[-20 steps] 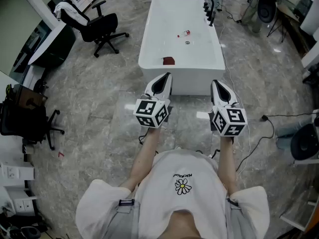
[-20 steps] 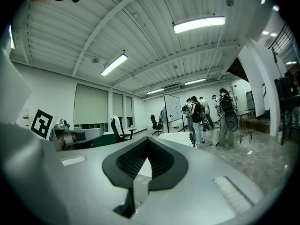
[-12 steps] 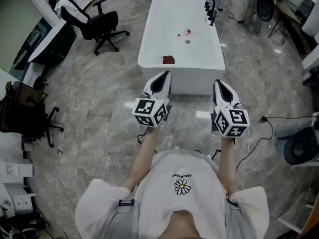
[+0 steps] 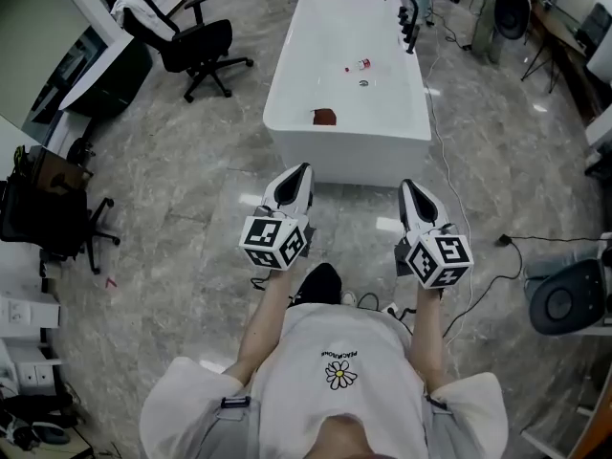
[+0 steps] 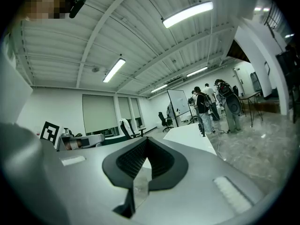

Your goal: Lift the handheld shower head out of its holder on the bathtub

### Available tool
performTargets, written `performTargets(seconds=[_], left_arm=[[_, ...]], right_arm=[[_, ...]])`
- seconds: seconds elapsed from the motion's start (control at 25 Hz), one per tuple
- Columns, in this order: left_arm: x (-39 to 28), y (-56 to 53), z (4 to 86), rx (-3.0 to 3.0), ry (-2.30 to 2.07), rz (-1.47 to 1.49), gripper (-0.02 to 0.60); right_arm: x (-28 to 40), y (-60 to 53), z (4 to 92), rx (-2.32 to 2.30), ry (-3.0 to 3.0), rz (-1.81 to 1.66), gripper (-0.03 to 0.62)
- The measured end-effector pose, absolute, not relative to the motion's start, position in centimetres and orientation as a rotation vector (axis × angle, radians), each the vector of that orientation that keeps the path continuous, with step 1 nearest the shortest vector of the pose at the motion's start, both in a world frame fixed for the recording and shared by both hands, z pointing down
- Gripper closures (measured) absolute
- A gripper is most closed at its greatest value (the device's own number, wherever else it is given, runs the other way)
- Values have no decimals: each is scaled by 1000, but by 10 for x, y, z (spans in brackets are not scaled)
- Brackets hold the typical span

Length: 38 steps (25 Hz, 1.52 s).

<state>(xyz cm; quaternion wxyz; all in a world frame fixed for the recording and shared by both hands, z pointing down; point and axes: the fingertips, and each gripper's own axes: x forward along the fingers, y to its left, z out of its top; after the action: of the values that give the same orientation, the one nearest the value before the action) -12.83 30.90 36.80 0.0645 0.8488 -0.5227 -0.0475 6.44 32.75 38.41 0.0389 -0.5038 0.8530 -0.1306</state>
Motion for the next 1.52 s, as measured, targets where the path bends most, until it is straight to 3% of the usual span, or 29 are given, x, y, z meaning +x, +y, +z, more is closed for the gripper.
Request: performTargets(seconds=[0.4,0.64,1.12,1.52], left_arm=[[-120,275,404,2524,-1462,-170,580],[-124,188,406,2546,-1410,-246,580],[-192,3,374,2576,-1416,-316,580],[-154,-107,372,2612,-1375,-250,580]], right_arm=[[52,302,414,-1507,2648,-488,569],[48,214,408,-1533,2668,-446,569],[5,32,382,-1617,2647,-409,570],[27,-72,400,-1628,2738,-428,582]])
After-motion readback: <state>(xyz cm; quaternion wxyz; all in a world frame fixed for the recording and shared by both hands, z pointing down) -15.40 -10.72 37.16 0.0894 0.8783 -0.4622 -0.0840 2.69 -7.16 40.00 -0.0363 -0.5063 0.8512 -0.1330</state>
